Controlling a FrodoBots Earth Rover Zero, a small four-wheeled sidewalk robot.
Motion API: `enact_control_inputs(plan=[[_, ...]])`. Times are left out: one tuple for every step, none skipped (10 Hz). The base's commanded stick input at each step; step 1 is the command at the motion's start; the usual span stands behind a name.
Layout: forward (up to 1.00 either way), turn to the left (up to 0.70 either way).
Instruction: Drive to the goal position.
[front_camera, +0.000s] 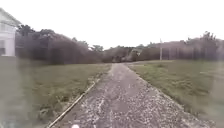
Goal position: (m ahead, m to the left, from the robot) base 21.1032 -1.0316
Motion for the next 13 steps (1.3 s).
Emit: enact_control_inputs(plan=[[1.0,0.0],[1.0,0.0],[1.0,0.0],[1.0,0.0],[1.0,0.0],[1.0,0.0],[1.0,0.0],[1.0,0.0],[1.0,0.0],[1.0,0.0],[1.0,0.0],[1.0,0.0],[1.0,0.0]])
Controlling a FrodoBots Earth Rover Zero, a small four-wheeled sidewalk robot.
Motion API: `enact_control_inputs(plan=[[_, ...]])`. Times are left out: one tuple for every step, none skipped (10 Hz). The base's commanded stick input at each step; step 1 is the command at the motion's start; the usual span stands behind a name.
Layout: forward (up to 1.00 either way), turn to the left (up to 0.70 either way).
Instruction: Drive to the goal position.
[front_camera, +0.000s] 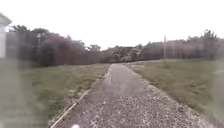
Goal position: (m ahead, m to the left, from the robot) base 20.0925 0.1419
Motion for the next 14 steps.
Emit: enact_control_inputs(plan=[[1.0,0.0],[1.0,0.0],[1.0,0.0],[1.0,-0.13],[1.0,-0.24],[1.0,-0.11],[1.0,-0.03],[1.0,0.0],[1.0,0.0],[1.0,0.0],[1.0,0.0],[1.0,0.0],[1.0,0.0],[1.0,-0.28]])
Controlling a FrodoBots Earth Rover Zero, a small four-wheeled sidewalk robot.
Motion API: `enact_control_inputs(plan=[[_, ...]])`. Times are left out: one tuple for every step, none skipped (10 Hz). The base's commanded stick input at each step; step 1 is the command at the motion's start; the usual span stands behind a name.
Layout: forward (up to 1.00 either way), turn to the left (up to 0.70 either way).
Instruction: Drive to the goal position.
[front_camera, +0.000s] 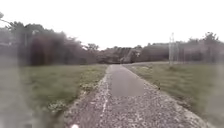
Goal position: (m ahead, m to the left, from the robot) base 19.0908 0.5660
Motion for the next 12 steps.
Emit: enact_control_inputs(plan=[[1.0,-0.38],[1.0,0.0],[1.0,0.0],[1.0,0.0],[1.0,0.0],[1.0,0.0],[1.0,0.0],[1.0,0.0],[1.0,0.0],[1.0,0.0],[1.0,0.0],[1.0,0.0]])
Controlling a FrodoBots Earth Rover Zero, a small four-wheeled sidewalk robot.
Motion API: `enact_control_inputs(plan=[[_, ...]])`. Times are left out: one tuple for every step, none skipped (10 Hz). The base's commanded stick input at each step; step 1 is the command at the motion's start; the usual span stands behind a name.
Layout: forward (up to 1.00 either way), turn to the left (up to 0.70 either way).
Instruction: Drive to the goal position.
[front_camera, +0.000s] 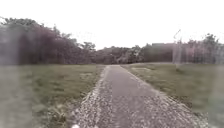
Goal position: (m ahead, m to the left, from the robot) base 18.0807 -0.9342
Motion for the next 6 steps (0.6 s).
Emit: enact_control_inputs(plan=[[1.0,0.0],[1.0,0.0],[1.0,0.0],[1.0,0.0],[1.0,0.0],[1.0,0.0]])
